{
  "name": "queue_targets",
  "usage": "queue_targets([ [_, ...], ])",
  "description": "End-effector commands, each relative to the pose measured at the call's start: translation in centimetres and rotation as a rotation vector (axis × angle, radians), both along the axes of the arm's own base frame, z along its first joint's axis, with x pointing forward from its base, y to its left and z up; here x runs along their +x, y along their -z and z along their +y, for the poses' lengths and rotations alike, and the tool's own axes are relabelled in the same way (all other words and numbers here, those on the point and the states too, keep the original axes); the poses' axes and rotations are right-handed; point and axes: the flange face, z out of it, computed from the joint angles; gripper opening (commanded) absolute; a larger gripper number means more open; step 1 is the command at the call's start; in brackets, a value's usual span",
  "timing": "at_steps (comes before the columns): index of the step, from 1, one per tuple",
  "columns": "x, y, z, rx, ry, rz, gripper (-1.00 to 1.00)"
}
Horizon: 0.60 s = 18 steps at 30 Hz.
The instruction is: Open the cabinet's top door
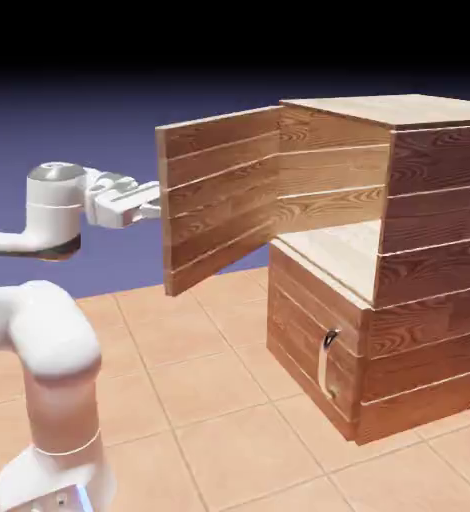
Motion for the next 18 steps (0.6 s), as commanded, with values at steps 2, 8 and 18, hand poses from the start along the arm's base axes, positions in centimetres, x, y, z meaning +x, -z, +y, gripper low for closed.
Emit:
queue_targets([
  [2, -0.3, 0.0, 1.9, -0.002, 0.057, -0.002, -1.0],
  [8, -0.5, 0.0, 4.0, -0.002, 0.119, -0.002, -1.0],
  [18, -0.3, 0.0, 10.4, -0.002, 0.304, -0.002, -1.0],
])
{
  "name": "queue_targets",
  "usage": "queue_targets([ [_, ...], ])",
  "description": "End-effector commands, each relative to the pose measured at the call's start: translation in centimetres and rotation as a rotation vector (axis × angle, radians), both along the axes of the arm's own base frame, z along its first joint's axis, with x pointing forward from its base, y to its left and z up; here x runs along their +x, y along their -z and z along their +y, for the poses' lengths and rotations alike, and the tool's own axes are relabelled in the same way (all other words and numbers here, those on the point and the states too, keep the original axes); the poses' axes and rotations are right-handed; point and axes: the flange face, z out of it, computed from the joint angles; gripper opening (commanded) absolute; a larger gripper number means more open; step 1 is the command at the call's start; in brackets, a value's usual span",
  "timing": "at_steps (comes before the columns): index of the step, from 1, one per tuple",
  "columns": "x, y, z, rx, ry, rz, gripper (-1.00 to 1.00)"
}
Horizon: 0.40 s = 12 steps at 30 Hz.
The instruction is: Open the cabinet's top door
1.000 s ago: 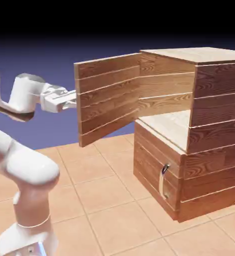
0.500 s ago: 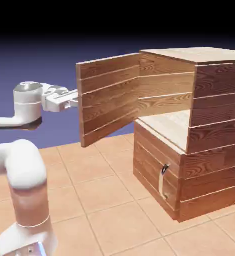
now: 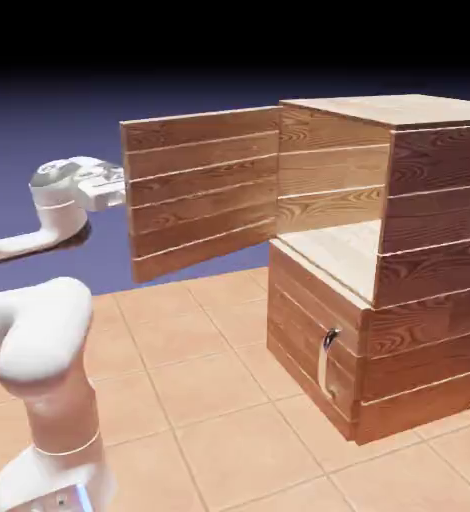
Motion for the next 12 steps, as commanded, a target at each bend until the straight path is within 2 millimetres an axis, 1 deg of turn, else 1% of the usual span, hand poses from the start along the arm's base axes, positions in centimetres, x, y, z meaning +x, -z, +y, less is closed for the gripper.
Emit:
queue_targets([
  [1, 0.1, 0.0, 0.8, -0.001, 0.025, 0.0, -1.0],
  [7, 1.1, 0.0, 5.2, -0.001, 0.157, 0.001, -1.0],
  [12, 2.2, 0.0, 8.5, -0.001, 0.259, 0.001, -1.0],
])
